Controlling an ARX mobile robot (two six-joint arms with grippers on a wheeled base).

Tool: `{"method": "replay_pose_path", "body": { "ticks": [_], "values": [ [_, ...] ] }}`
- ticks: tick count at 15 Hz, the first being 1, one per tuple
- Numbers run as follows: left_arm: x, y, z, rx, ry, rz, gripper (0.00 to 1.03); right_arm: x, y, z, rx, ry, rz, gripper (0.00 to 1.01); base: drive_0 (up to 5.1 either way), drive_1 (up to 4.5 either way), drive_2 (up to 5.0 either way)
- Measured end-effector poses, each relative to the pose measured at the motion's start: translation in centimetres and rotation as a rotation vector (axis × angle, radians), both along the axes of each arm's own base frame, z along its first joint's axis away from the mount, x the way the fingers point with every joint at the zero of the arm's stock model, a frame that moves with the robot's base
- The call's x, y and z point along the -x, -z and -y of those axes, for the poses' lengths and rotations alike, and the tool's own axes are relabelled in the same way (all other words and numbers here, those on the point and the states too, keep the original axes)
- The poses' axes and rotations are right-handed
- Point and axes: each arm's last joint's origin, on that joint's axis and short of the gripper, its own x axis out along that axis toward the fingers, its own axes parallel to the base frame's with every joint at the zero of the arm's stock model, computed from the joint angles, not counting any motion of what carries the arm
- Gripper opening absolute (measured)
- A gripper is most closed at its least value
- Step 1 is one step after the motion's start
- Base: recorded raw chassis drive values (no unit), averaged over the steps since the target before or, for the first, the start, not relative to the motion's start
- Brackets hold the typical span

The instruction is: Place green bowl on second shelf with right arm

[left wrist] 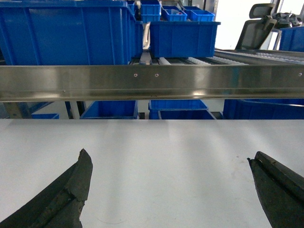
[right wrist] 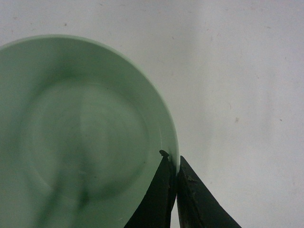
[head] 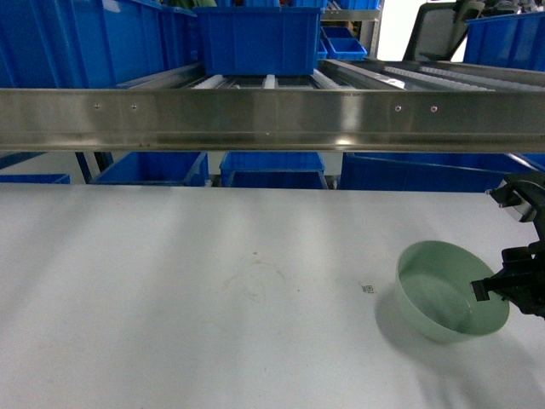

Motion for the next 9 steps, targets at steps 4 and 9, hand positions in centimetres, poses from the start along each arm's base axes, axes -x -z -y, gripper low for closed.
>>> {"method": "replay_pose_path", "body": {
  "ticks": [4,9],
  "values": [
    [0.0,0.0,0.0,0.0,0.0,0.0,0.98,1.5,-1.9,-0.5,0.1,-0.031,0.195,0.02,0.0,0.0,0.0],
    [0.0,0.0,0.0,0.0,0.0,0.0,0.98,3.7,-3.8,-0.4,0.107,-0.044,0.303,0.02,0.0,0.0,0.0]
  ]
}}
